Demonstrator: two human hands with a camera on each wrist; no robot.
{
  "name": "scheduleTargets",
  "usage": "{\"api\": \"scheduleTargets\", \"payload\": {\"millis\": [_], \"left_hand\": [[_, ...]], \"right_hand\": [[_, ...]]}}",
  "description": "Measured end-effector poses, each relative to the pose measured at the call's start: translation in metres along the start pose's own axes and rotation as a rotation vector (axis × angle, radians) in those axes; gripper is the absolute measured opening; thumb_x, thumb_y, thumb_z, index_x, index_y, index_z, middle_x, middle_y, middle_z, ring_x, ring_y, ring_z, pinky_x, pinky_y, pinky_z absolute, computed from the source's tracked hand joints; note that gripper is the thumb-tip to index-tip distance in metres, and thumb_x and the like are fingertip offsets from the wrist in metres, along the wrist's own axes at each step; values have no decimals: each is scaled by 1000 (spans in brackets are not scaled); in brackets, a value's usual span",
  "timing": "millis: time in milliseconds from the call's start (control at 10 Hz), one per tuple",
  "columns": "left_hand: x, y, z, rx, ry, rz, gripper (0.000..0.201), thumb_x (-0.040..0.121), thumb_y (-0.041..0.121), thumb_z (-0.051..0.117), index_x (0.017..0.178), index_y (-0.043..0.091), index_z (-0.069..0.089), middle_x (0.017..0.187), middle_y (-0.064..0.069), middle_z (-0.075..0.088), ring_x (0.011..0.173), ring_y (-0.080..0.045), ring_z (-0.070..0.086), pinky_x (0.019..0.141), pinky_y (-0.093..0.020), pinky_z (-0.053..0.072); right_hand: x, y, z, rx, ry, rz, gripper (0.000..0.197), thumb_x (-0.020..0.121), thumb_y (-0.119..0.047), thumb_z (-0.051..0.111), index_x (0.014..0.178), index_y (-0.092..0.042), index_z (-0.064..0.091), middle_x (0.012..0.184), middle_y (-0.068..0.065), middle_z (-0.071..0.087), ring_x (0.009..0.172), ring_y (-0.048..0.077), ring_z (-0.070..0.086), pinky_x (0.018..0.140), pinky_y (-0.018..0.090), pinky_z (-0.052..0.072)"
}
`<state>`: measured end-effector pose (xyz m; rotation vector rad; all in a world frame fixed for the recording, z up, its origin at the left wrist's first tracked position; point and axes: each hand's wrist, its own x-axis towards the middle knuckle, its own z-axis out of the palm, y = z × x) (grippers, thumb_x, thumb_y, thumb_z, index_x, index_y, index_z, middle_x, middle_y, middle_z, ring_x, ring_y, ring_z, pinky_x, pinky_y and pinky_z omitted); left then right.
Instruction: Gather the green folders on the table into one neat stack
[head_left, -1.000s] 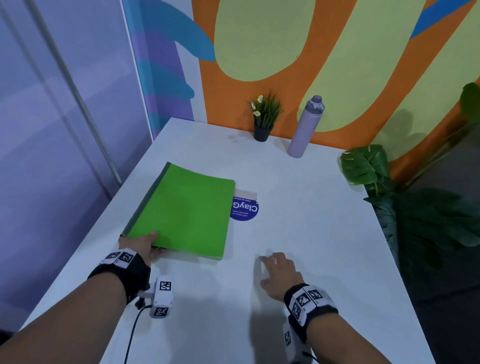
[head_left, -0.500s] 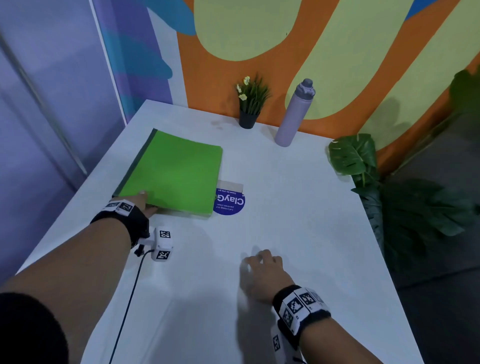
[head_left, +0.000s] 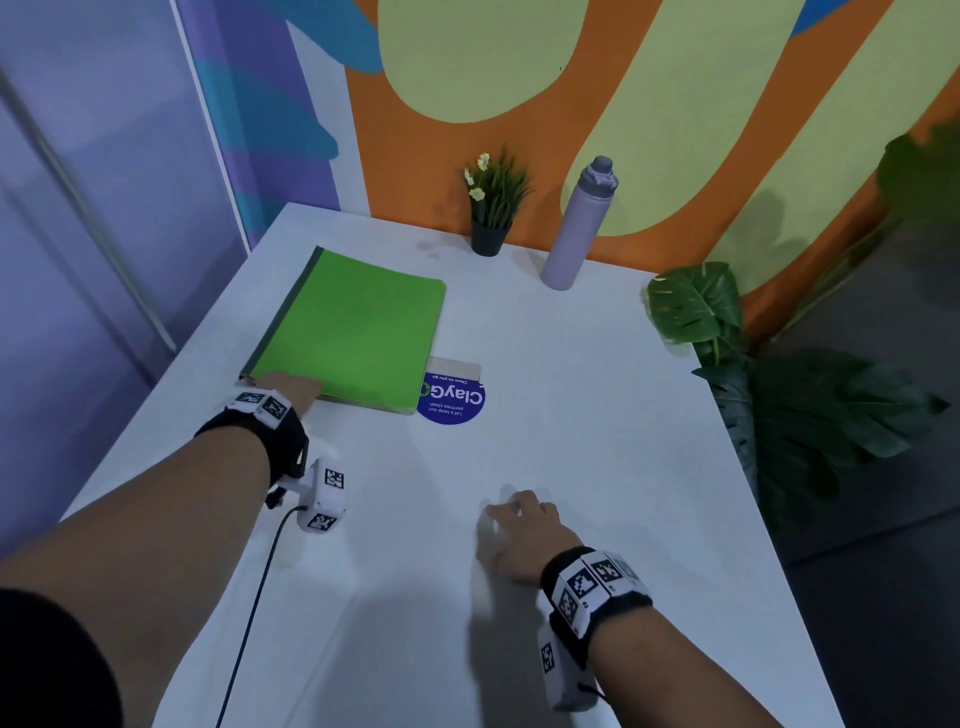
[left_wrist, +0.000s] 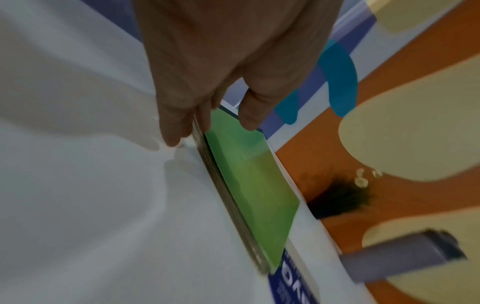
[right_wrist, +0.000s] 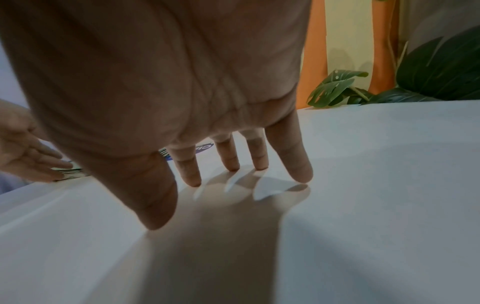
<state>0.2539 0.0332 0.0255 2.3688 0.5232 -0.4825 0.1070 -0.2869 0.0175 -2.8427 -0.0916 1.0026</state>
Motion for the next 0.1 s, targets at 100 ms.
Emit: {"api": "scheduleTargets", "payload": {"millis": [100], "left_hand": [[-39,15,17,-66,-28,47,44,95,16,53,135,-4,48,136,-26,52,120,-35,55,72,-32,47]], "right_hand": [[-18,4,-10,32,-52,36,59,84,-23,45,141,-28,32,150,4,24,134,31,29,105,43,38]]}}
